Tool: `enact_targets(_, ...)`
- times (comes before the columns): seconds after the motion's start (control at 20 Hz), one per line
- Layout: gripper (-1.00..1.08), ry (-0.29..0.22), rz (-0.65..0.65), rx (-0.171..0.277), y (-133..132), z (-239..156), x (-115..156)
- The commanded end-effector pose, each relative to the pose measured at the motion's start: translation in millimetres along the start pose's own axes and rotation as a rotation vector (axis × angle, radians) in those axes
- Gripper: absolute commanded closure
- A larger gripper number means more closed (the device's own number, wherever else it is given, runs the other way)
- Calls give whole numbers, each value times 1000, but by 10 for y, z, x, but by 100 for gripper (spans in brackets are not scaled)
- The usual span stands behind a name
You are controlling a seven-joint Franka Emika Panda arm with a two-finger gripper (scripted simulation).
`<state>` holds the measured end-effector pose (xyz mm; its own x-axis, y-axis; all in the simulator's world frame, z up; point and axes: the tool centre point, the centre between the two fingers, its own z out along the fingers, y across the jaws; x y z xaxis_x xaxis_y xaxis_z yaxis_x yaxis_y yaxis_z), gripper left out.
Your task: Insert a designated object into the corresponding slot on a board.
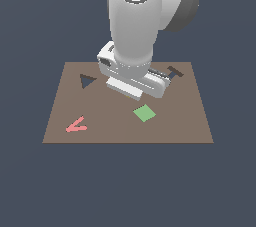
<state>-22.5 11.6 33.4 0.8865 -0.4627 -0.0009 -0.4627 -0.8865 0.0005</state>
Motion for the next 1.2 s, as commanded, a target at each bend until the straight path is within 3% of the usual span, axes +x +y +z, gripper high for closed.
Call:
enact_targets(0.0,108,0,39,1,-110,-10,-204)
enact_targets(0.55,108,0,199,1,-642,-45,-946)
enact_targets(1.15,108,0,283,1,-997,-63,-1288)
